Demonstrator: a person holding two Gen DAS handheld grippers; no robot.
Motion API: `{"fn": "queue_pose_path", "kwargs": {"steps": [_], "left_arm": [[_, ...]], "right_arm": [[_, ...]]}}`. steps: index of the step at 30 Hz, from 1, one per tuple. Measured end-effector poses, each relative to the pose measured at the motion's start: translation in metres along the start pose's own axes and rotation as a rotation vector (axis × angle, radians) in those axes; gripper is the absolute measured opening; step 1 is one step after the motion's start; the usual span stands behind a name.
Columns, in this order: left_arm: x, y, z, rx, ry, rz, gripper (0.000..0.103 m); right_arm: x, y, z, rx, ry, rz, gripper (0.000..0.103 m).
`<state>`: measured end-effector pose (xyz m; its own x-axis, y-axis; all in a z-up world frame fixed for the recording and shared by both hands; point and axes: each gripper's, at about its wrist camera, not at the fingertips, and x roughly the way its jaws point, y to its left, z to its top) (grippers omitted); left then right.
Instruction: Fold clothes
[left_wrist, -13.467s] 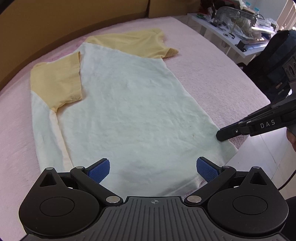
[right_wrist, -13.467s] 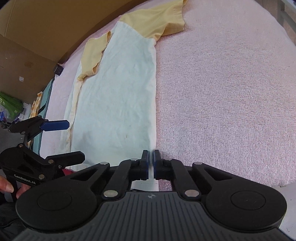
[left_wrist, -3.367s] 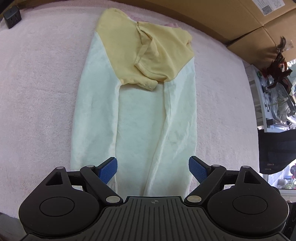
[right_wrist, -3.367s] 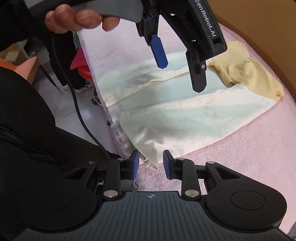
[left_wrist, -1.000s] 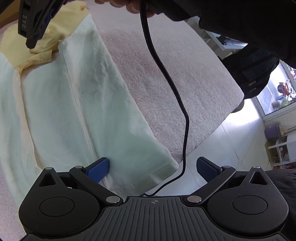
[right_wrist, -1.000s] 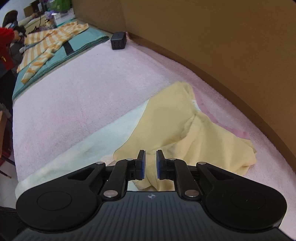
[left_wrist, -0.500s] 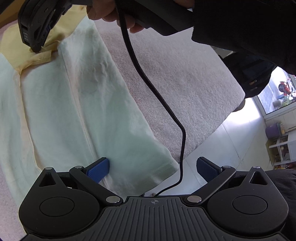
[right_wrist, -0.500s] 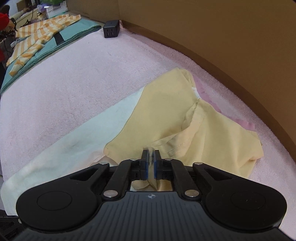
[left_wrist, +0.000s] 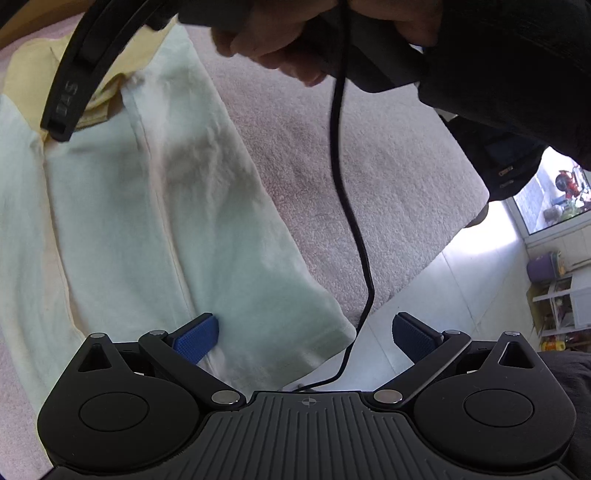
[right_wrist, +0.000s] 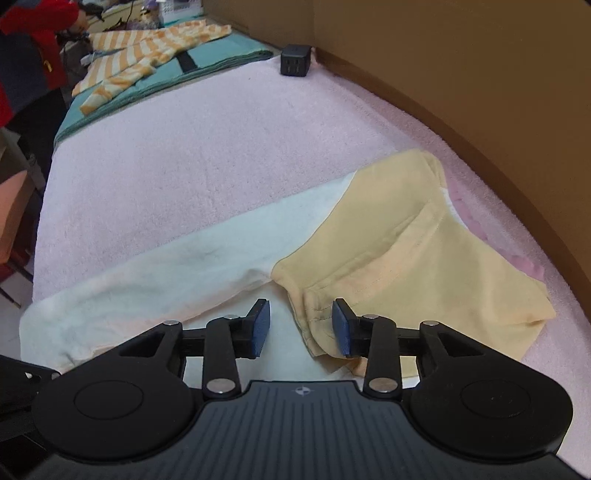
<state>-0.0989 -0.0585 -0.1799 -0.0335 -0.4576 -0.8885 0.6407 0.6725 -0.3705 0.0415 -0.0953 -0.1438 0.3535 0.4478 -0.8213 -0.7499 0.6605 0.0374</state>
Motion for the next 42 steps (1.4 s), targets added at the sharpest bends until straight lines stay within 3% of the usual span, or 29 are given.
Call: {"fn": "queue_pose_path", "kwargs": {"steps": [2, 5, 7, 8, 9, 17, 25, 30, 33, 39, 42], "left_arm": [[-0.007, 0.001, 0.002, -0.011, -0.016, -0.002, 0.103], [-0.018, 0.004, 0.004, -0.027, -0.041, -0.005, 0.103], [-0.031, 0.007, 0.009, -0.022, -0.072, 0.002, 0.103], [-0.037, 0.010, 0.013, -0.020, -0.087, 0.015, 0.103], [-0.043, 0.013, 0.018, -0.016, -0.103, 0.032, 0.103], [-0.067, 0.057, 0.086, -0.021, -0.278, 0.223, 0.103], [-0.035, 0.086, 0.134, -0.025, -0.269, 0.280, 0.103], [-0.012, 0.097, 0.143, -0.017, -0.184, 0.294, 0.103], [0.003, 0.106, 0.138, -0.042, -0.120, 0.278, 0.103], [0.009, 0.094, 0.130, 0.052, -0.119, 0.327, 0.103], [-0.004, 0.094, 0.131, 0.023, -0.142, 0.282, 0.103]], "right_arm": [[-0.016, -0.011, -0.003, 0.070, -0.048, 0.005, 0.041], [-0.032, -0.039, -0.011, 0.183, -0.069, -0.082, 0.039], [-0.033, -0.060, -0.018, 0.237, -0.057, -0.177, 0.026], [-0.033, -0.069, -0.020, 0.261, -0.055, -0.212, 0.007], [-0.033, -0.076, -0.021, 0.281, -0.059, -0.229, 0.004], [-0.023, -0.114, -0.020, 0.369, -0.084, -0.329, 0.004], [-0.004, -0.138, -0.019, 0.453, -0.044, -0.345, 0.005], [0.008, -0.151, -0.016, 0.486, -0.046, -0.353, 0.005], [0.013, -0.160, -0.012, 0.511, -0.079, -0.351, 0.005], [0.017, -0.169, -0.005, 0.518, -0.164, -0.368, 0.006], [-0.001, -0.167, -0.009, 0.545, -0.201, -0.387, 0.006]]}}
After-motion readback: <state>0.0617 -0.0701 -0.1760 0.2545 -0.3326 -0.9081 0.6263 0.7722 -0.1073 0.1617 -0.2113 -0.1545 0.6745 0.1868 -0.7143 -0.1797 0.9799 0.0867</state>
